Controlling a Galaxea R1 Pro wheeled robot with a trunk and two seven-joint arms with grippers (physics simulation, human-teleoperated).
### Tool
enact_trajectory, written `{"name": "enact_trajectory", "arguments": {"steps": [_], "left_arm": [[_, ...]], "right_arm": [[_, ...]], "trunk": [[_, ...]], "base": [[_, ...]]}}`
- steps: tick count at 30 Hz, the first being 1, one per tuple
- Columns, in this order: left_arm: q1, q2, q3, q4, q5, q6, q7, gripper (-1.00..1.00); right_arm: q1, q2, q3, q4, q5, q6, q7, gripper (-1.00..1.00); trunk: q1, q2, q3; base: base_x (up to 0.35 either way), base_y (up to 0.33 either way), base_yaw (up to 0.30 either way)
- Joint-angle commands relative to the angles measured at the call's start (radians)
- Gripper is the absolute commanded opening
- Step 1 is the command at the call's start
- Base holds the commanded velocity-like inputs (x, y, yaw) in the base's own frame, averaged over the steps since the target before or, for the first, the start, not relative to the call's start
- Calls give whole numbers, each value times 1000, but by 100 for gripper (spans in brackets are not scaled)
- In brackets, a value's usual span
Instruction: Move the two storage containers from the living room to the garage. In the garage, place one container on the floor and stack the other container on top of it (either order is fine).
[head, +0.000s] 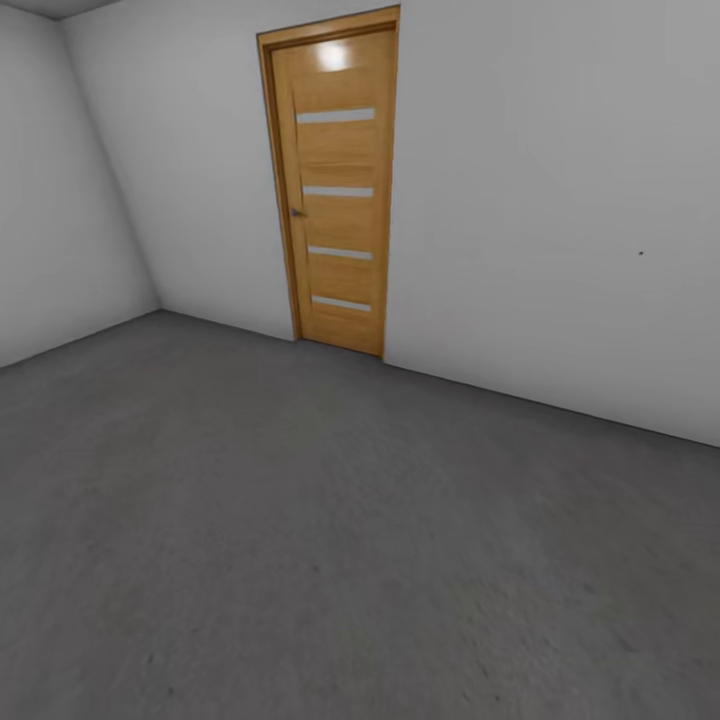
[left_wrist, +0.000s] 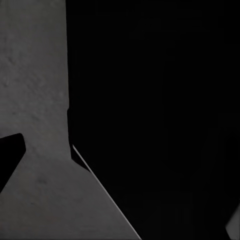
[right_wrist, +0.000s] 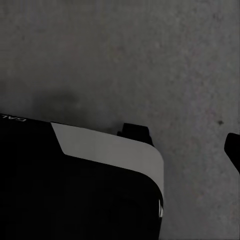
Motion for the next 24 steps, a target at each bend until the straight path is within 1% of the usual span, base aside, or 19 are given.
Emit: {"name": "enact_trajectory", "arguments": {"steps": [1, 24], "left_arm": [[1, 0, 3, -2, 4, -1, -1, 100], [1, 0, 3, -3, 4, -1, -1, 100]], "right_arm": [[-1, 0, 2, 1, 4, -3, 0, 100], [-1, 0, 1, 1, 4, -3, 0, 100]], "trunk": [[1, 0, -1], [1, 0, -1]], "base": [[274, 198, 0], [274, 198, 0]]}}
